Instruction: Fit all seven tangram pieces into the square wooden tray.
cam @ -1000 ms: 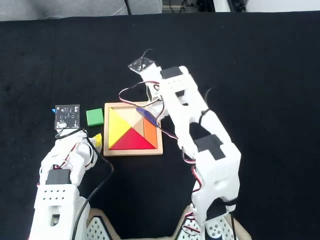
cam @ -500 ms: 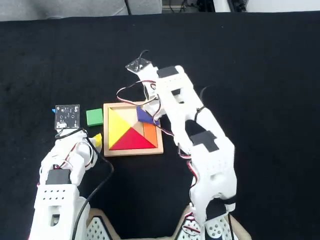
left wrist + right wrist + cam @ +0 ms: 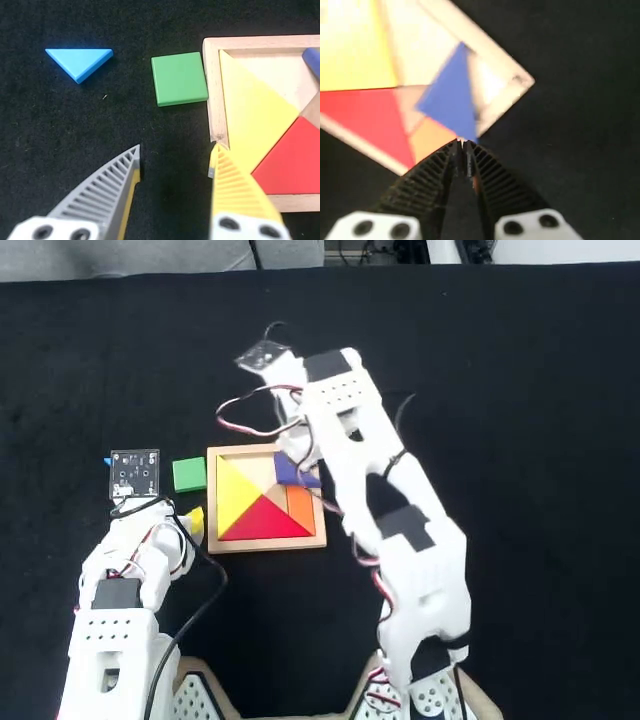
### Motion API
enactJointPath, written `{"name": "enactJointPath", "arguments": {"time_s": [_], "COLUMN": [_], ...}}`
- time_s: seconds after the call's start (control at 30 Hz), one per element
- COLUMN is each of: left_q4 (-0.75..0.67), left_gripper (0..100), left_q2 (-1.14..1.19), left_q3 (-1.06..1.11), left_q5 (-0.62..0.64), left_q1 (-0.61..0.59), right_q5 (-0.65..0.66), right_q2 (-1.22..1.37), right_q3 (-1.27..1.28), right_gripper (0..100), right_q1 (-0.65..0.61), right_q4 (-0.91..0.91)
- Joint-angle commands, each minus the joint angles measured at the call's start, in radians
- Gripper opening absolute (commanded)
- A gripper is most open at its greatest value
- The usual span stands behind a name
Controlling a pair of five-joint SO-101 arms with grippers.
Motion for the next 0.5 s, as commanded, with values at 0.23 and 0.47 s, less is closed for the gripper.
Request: {"name": "enactJointPath", "arguments": {"time_s": [0.23, 0.47], "left_q4": [-0.012, -0.012], "left_gripper": [22, 22], "left_q2": [-0.011, -0.011], "left_q3": [-0.012, -0.012], "left_q5": [-0.008, -0.008], "left_q1": [0.013, 0.013], "right_q5": [0.086, 0.166], "right_q2": [-0.249, -0.545], "right_q3": [0.249, 0.567], "right_gripper": [1.1, 1.4], "right_q1": [-0.147, -0.17], "right_q4": [-0.08, -0.308]}}
